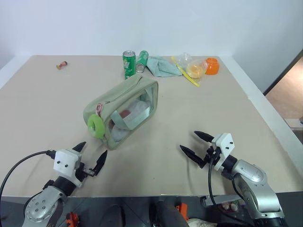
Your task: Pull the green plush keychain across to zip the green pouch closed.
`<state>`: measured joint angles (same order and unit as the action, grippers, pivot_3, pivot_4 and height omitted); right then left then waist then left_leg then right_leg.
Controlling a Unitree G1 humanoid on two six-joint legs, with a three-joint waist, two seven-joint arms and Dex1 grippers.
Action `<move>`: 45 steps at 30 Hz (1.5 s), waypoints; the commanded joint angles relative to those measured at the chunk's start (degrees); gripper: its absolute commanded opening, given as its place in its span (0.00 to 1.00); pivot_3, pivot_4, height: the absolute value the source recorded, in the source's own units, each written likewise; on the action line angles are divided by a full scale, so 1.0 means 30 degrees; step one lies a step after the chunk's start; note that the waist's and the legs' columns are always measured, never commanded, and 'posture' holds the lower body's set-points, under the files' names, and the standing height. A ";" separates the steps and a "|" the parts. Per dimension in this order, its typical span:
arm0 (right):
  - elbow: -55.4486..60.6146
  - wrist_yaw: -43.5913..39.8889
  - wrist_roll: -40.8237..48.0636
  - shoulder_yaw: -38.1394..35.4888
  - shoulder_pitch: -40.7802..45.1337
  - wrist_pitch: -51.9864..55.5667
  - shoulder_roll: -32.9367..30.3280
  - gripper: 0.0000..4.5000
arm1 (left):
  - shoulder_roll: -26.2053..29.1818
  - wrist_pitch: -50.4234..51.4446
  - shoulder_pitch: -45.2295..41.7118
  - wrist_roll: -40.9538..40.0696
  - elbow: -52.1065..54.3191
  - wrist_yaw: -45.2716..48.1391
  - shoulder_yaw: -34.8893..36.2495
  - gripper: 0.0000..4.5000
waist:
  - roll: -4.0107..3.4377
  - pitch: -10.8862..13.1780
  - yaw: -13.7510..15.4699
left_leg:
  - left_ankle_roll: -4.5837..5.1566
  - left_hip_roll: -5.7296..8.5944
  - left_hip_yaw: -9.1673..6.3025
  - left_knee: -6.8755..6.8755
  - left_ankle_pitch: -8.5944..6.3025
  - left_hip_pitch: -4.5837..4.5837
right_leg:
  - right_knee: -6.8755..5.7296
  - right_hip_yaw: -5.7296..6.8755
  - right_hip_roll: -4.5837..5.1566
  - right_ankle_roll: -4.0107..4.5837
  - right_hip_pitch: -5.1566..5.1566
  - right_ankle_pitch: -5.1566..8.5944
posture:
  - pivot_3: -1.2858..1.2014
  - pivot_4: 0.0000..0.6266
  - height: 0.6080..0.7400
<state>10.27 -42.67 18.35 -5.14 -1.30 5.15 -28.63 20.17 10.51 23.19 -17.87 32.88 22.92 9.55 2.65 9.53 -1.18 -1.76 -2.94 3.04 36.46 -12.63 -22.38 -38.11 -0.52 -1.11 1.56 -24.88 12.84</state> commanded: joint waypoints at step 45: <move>-2.4668 -0.9534 -0.2976 0.2761 2.2000 -0.7297 0.2261 1.00 | 0.0849 -0.1213 0.2734 -0.2965 0.4009 0.1842 0.1245 1.00 | 0.0040 0.0063 -0.0495 | 0.0129 -0.0026 0.0011 -0.0010 0.0023 -0.0026 | -0.0010 -0.0216 -0.0197 0.0139 -0.0045 -0.0098 | 0.52 0.24 1.00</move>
<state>-60.98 -70.82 10.34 4.14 60.67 -13.78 -22.26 22.76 7.70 30.84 -28.43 42.46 28.79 13.59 2.77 9.72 -2.67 -1.37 -3.02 3.09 36.43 -12.58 -22.46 -38.14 -1.22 -1.70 1.98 -25.02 12.54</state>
